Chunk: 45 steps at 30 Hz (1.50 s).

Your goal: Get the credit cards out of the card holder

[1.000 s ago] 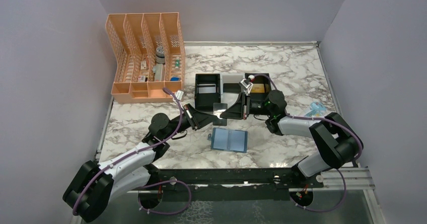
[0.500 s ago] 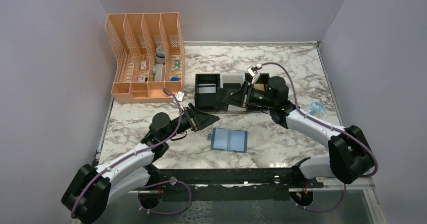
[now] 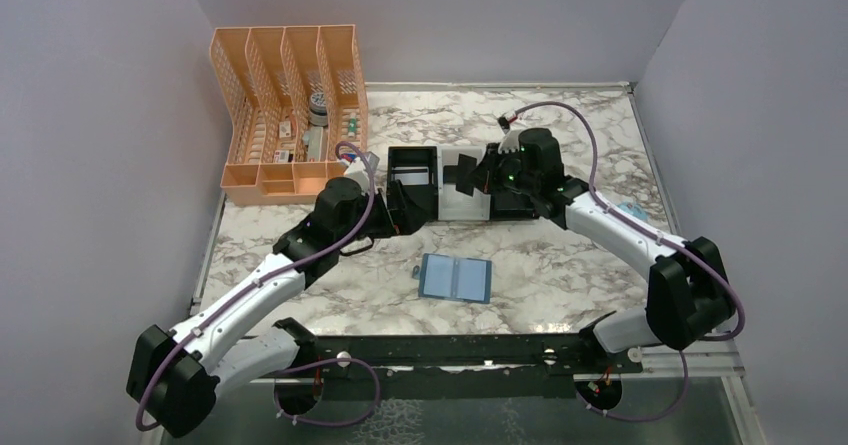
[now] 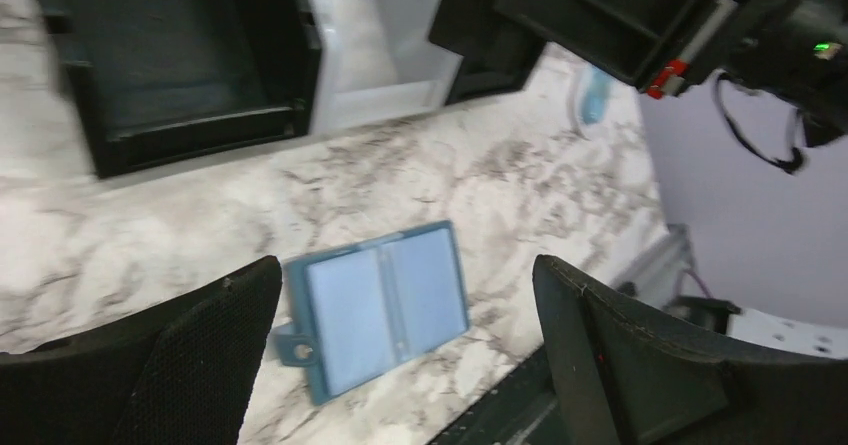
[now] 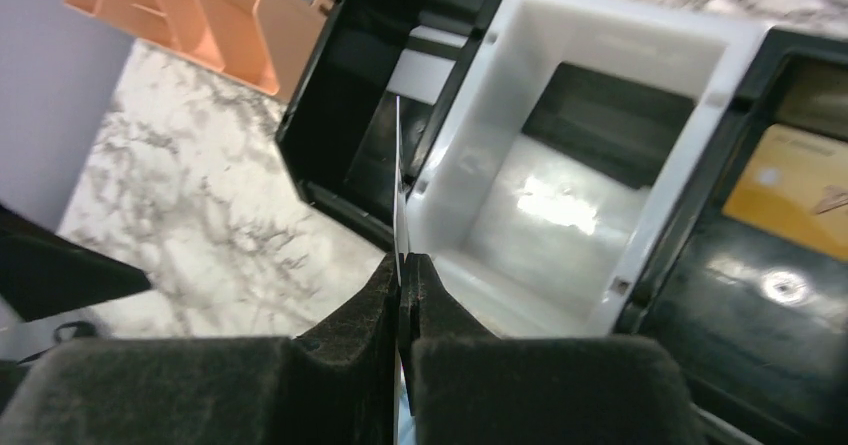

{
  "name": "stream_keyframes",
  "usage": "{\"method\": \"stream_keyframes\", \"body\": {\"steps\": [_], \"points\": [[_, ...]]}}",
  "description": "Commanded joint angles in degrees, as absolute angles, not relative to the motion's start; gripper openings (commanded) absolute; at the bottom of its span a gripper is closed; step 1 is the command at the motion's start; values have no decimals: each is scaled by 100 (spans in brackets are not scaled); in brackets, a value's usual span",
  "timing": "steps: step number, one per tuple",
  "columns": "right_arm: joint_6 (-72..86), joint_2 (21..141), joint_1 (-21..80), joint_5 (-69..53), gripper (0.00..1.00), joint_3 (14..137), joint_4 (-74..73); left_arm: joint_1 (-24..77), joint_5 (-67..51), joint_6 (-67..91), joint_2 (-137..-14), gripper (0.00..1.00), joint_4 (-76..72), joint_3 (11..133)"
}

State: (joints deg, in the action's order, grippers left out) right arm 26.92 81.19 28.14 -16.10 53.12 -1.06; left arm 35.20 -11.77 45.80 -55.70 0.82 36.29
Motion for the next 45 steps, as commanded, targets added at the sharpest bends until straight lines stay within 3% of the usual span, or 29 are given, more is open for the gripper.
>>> {"method": "stream_keyframes", "body": {"steps": [1, 5, 10, 15, 24, 45], "points": [[1421, 8344, 2820, -997, 1, 5675, -269, 3485, 540, 3757, -5371, 99, 2159, 4296], [739, 8550, 2831, -1013, 1, 5740, -18, 3481, 1060, 3391, -4768, 99, 2287, 4340], [-533, 8518, 3138, -683, 1, 5517, 629, 3480, 1727, 2913, -5081, 99, 3181, 4924], [-1391, 8639, 3320, -576, 1, 5181, 1374, 3370, 2072, 2352, -5071, 99, 3159, 4847], [-2432, 9187, 3330, 41, 1, 5666, 962, 2753, 1680, 2173, -5295, 99, 3187, 4751], [-3692, 10756, 3404, 815, 2, 6845, 252, 2742, 2053, 2200, -5008, 99, 3192, 4594]]}}
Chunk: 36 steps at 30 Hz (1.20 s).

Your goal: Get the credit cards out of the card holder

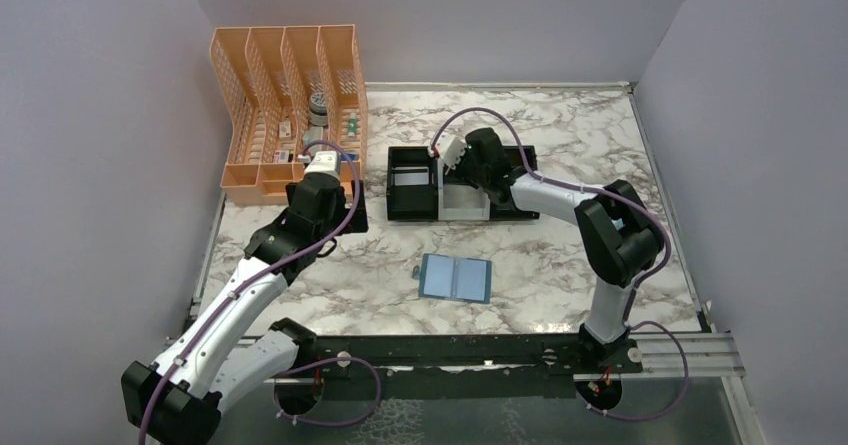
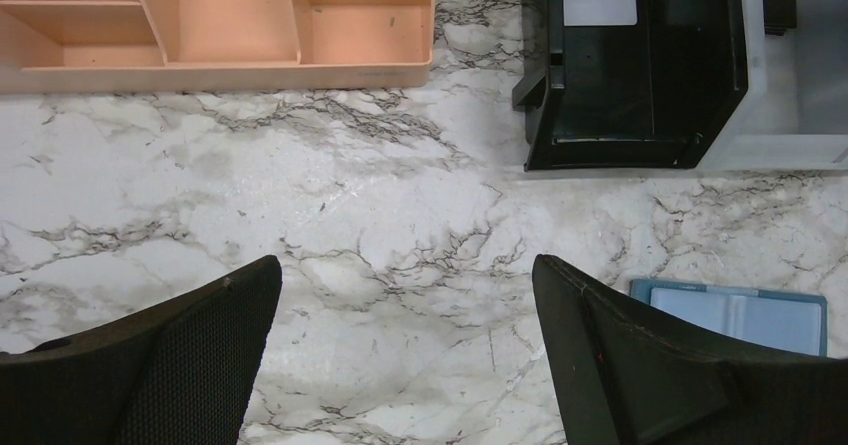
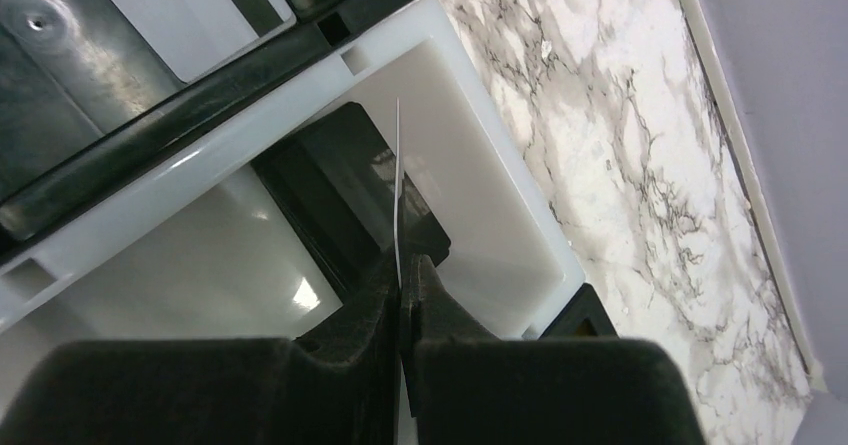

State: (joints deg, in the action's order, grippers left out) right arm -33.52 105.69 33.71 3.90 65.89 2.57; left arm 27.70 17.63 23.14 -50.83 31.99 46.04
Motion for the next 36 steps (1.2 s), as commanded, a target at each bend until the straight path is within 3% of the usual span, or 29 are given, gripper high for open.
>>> {"method": "stream_keyframes", "body": {"steps": [1, 28, 32, 36], "points": [[-3773, 10783, 3409, 857, 2, 6880, 269, 2742, 2072, 2193, -5026, 99, 3198, 4596], [-4693, 11521, 3417, 547, 2, 7290, -130, 2742, 2341, 2166, -5017, 99, 3264, 4571], [-4678, 11596, 3416, 454, 10, 7387, -423, 2742, 2331, 2170, -5044, 99, 3274, 4571], [-4696, 11515, 3412, 216, 30, 7304, -486, 2742, 2329, 2158, -5069, 99, 3273, 4575]]}}
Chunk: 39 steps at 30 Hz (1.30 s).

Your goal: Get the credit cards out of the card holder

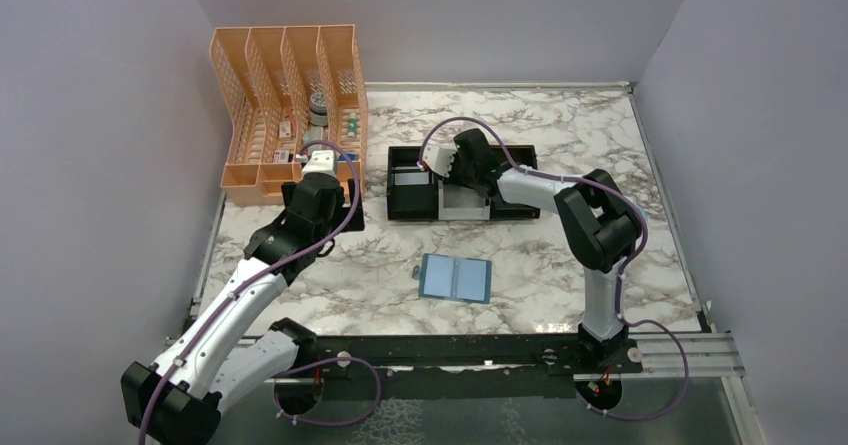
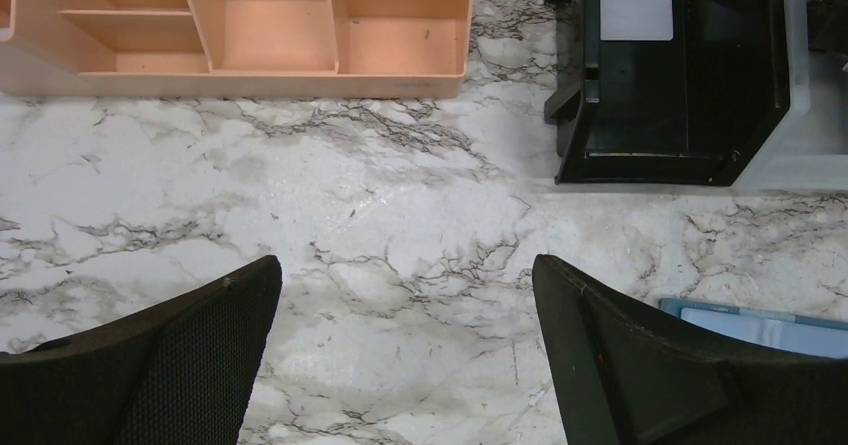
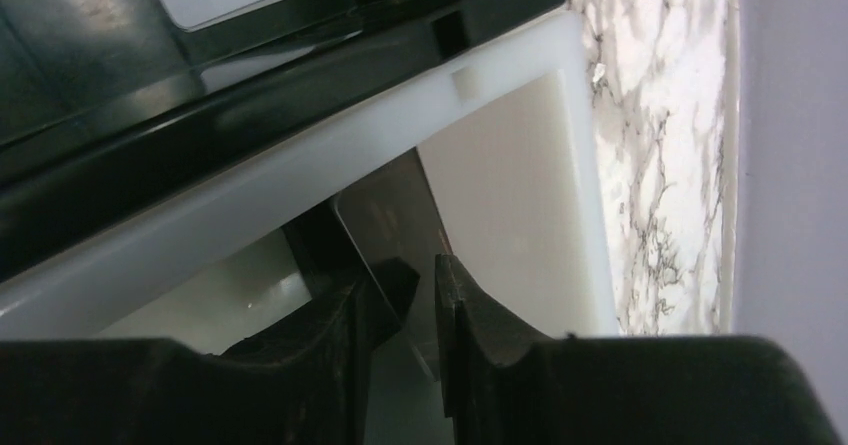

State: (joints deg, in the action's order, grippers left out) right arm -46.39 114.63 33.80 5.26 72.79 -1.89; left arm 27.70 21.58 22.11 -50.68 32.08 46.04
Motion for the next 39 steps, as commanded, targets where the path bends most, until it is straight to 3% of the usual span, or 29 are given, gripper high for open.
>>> {"method": "stream_keyframes", "body": {"steps": [1, 13, 28, 34, 39], "points": [[-4685, 11485, 3416, 152, 30, 7273, -444, 2742, 2327, 2154, -5085, 99, 3270, 4577], [-4605, 11365, 3419, -68, 40, 7154, -308, 2744, 2276, 2136, -5238, 99, 3309, 4588], [-4035, 10841, 3418, -255, 43, 6940, 90, 2743, 2142, 2140, -5230, 99, 3299, 4588], [-2864, 9996, 3411, -163, 43, 6290, 980, 2742, 1859, 2071, -5338, 99, 3240, 4591], [-474, 8849, 3412, 242, 39, 5219, 1633, 2742, 1423, 1994, -5398, 99, 3097, 4563]]}}
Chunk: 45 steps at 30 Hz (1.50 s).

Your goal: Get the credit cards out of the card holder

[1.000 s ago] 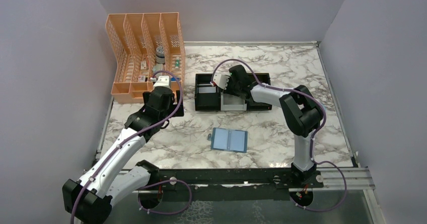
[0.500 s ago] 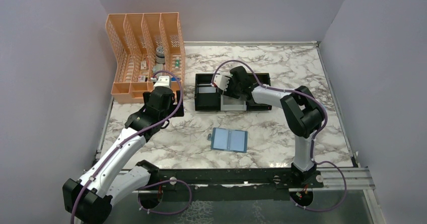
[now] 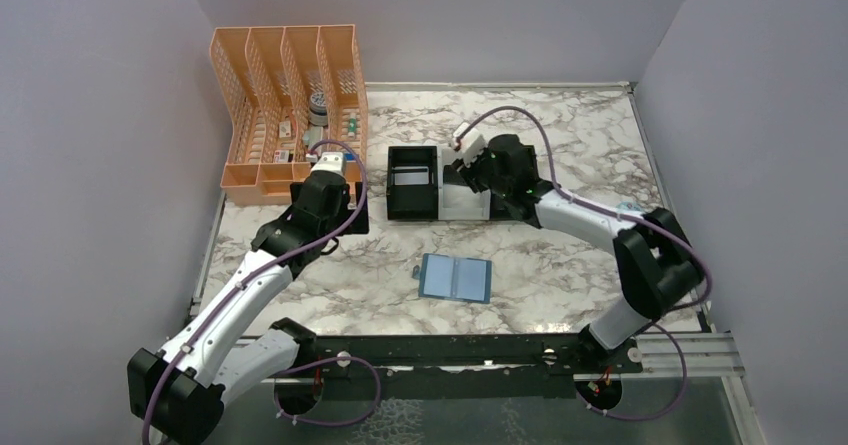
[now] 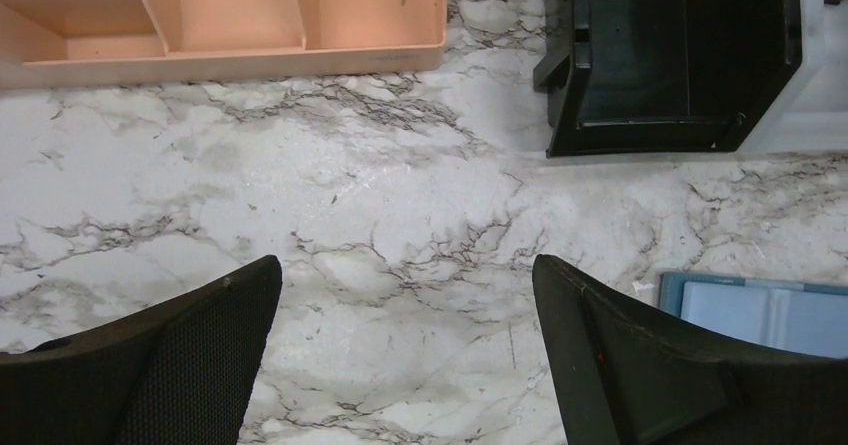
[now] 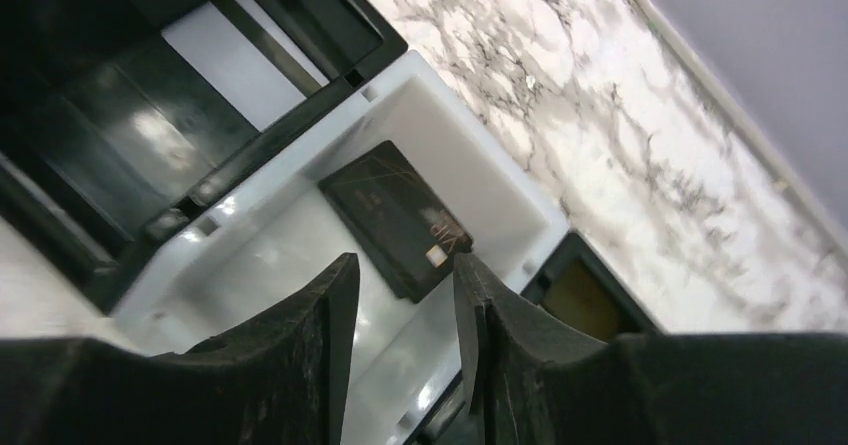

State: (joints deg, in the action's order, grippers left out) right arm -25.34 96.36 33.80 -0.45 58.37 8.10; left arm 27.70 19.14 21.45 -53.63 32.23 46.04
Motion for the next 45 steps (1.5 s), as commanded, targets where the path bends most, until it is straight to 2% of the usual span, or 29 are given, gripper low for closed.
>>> {"method": "stream_keyframes", "body": {"steps": [1, 4, 8, 15, 19, 23, 31, 37, 41, 45], "points": [[145, 8641, 3408, 306, 35, 5005, 1581, 2742, 1303, 1969, -5423, 99, 3061, 4554], [2131, 8187, 3409, 39, 34, 4578, 1093, 2744, 922, 1915, -5498, 99, 2956, 4533], [3487, 7891, 3406, -813, 34, 4244, 381, 2742, 498, 1851, -5593, 99, 2864, 4510], [4242, 7046, 3410, -1196, 35, 3515, 258, 2742, -199, 1833, -5762, 99, 2715, 4453], [4230, 6758, 3410, -1243, 36, 3697, -835, 2747, -1382, 1943, -5936, 97, 2409, 4350], [4604, 6351, 3411, -1323, 35, 3216, -1095, 2882, -2229, 2434, -6086, 93, 2101, 4166], [5073, 6122, 3410, -1891, 34, 2329, -820, 3991, -2052, 3330, -6049, 92, 1338, 3668], [5221, 6228, 3407, -1961, 31, 2220, -773, 4661, -1550, 3492, -6751, 81, 1324, 3803], [5290, 6248, 3410, -1970, 30, 2113, -571, 4850, -1353, 3443, -7042, 79, 1319, 3872], [5311, 6446, 3412, -2009, 30, 2071, -411, 4975, -1377, 3432, -7324, 72, 1252, 3935]]}}
